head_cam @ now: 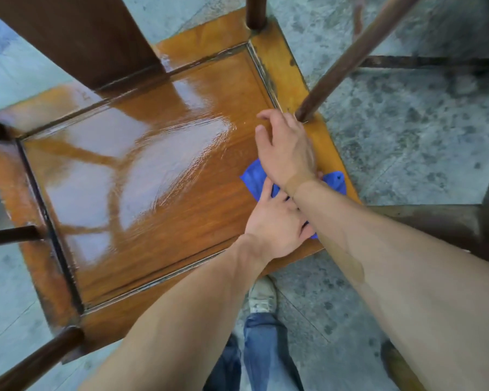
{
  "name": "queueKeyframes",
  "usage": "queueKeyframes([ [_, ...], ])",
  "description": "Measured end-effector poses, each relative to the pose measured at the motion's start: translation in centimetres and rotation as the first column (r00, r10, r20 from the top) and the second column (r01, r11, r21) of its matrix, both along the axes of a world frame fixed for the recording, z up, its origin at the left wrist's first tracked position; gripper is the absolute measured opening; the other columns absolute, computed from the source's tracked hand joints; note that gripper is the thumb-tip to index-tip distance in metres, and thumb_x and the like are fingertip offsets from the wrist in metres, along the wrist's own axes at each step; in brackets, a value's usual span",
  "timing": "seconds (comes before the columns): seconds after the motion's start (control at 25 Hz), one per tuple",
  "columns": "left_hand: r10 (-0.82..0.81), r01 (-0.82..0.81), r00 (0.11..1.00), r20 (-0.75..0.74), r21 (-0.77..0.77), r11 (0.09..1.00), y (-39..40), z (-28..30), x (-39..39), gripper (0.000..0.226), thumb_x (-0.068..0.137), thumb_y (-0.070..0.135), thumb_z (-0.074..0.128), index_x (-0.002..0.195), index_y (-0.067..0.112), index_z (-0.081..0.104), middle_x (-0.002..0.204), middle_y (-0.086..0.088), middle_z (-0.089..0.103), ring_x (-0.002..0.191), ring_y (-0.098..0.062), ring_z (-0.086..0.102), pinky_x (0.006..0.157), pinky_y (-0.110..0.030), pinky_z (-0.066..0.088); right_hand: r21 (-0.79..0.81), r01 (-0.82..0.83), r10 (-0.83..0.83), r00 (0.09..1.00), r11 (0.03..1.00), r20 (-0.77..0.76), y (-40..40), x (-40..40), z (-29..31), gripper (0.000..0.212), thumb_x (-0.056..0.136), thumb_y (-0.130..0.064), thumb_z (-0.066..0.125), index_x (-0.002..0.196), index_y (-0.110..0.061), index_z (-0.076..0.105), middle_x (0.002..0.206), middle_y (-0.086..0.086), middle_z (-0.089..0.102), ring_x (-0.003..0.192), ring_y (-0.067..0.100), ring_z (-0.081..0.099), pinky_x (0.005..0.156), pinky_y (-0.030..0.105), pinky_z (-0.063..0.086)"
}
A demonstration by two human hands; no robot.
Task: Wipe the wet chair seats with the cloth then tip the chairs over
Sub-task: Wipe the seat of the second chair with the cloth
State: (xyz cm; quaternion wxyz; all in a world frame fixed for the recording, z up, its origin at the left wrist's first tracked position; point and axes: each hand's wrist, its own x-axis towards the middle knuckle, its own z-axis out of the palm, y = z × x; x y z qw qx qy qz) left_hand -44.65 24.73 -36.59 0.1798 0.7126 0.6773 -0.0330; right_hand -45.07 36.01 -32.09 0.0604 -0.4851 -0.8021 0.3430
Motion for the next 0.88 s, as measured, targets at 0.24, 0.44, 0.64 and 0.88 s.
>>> queueKeyframes([
  [0.24,-0.007,-0.005,0.993,0.118,0.099,0.995,-10.8,0.4,-1.1,0.051,0.1,0.048,0.04,0.149,0.038,0.031,0.151,-0.001,0.048,0.144,-0.026,0.031,0.12,-0.055,0.023,0.075,-0.168,0.164,0.985,0.983,0.051,-5.8,4.4,-0.7,0.04,0.097,-0.018,0.044,0.135,-0.025,0.054,0.137,-0.002,0.054,0.131,0.021,0.045,0.106,0.041,0.036],
  [0.44,0.245,-0.24,0.965,0.095,-0.057,0.969,-17.9,2.3,-4.2,0.06,0.096,0.062,0.039,0.152,0.047,0.024,0.166,0.005,0.021,0.152,-0.026,0.023,0.119,-0.055,0.025,0.075,-0.234,0.222,0.965,0.969,0.141,-14.2,8.2,0.2,0.053,0.092,-0.04,0.037,0.137,-0.021,0.056,0.132,-0.003,0.059,0.121,0.024,0.054,0.097,0.042,0.045],
  [0.64,0.47,-0.455,0.868,0.157,-0.123,0.882,-21.4,5.4,-7.6,0.068,0.089,0.07,0.039,0.152,0.045,0.031,0.165,0.006,0.022,0.146,-0.018,0.031,0.104,-0.042,0.037,-0.264,-0.239,0.295,0.935,0.934,0.197,-18.3,8.4,1.1,0.072,0.089,-0.042,0.065,0.152,-0.028,0.035,0.139,-0.007,0.046,0.125,0.021,0.047,0.103,0.039,0.043],
  [0.88,0.576,-0.589,0.807,-0.129,-0.239,0.772,-21.4,7.1,-10.5,0.054,0.098,0.041,0.048,0.149,0.035,0.031,0.136,-0.003,0.046,0.124,-0.032,0.038,0.096,-0.044,0.038,-0.259,-0.089,0.157,0.954,0.962,0.256,-19.7,5.4,1.6,0.032,0.088,-0.026,0.068,0.119,-0.023,0.062,0.115,-0.002,0.055,0.114,0.025,0.048,0.091,0.037,0.044],
])
